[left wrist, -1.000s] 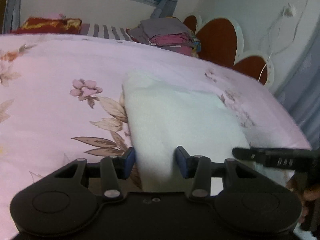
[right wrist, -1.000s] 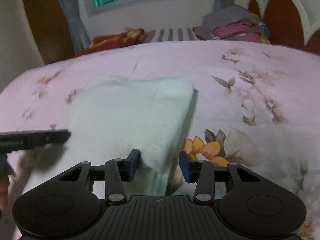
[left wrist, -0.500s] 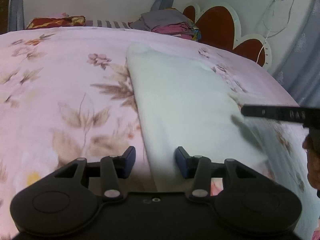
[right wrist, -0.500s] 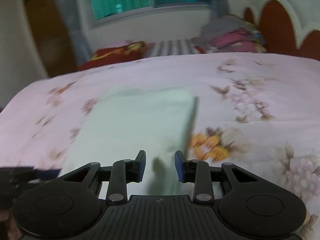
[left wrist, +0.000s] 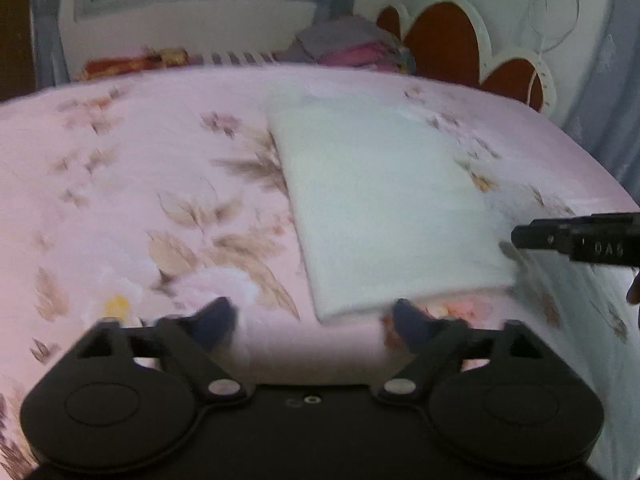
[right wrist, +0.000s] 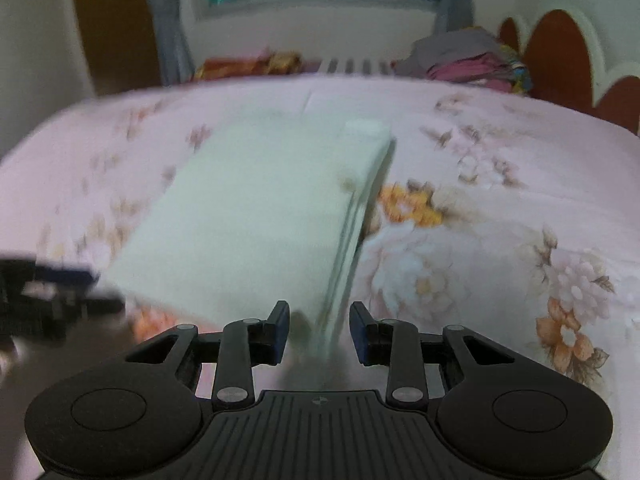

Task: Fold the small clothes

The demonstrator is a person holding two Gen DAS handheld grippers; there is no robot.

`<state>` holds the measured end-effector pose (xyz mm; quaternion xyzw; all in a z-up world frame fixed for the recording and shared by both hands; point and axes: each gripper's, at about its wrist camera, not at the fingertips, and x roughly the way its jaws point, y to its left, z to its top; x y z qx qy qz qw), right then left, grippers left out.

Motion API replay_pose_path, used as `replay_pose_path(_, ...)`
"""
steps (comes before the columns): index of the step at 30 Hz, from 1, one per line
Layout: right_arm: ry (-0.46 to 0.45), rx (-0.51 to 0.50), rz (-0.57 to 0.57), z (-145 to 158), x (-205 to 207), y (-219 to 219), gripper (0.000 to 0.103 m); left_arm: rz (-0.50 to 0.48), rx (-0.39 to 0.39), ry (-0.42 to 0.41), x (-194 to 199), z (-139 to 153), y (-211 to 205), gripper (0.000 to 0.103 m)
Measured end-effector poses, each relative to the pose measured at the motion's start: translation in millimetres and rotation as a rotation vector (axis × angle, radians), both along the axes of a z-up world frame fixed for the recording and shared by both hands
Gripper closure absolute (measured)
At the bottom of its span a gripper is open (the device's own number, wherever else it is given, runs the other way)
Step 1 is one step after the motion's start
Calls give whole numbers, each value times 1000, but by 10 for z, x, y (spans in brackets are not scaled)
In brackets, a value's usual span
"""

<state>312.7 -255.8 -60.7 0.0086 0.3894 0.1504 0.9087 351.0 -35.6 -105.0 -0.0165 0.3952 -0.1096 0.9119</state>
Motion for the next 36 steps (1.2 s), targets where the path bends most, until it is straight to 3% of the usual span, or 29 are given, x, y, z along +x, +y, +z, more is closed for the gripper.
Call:
replay_pose_path(5, -61, 31, -23, 180, 232, 92, 70, 8, -34, -70, 211, 223, 30, 15)
replay_pose_path(8, -96, 32, -9, 238, 437, 222, 70, 35, -57, -76, 528, 220, 76, 28)
replay_pose_path(10, -124, 22, 18, 243, 595, 348, 70, 48, -81, -34, 791, 139, 91, 41)
replay_pose_path(14, -127, 18, 85, 109, 892, 595, 70, 53, -75, 26, 1120, -56, -18, 41)
replay_pose_path(15, -121, 2, 104, 44, 951, 632, 70, 49, -70, 46, 1166, -116, -50, 36)
replay_pose_path(17, -99, -119, 141, -143, 1043, 686, 86, 47, -55, 44, 1165, -161, -92, 31)
replay_pose_path(21, -123, -195, 96, -214, 1083, 430, 86, 59, -22, 38, 1132, -183, -114, 23)
replay_pose_path(26, -115, -154, 78, -214, 1059, 338, 86, 73, 0, 53, 1102, -108, -104, 17)
replay_pose_path(28, -89, -50, 49, -98, 1014, 191, 85, 63, 2, 40, 1080, -57, -78, 17)
replay_pose_path(30, -69, 69, 3, -36, 983, -3, 59, 64, -5, 36, 1091, -42, -56, 19)
replay_pose_path(31, -74, 91, -19, 4, 983, -75, 24, 71, -14, 40, 1106, -44, -37, 21)
replay_pose_path(33, -87, 137, -17, 33, 973, -180, 22, 86, -47, 52, 1137, -51, -6, 22)
replay_pose_path(36, -11, 201, -35, -5, 1087, -323, 22, 95, -130, 67, 1159, -65, 35, 23)
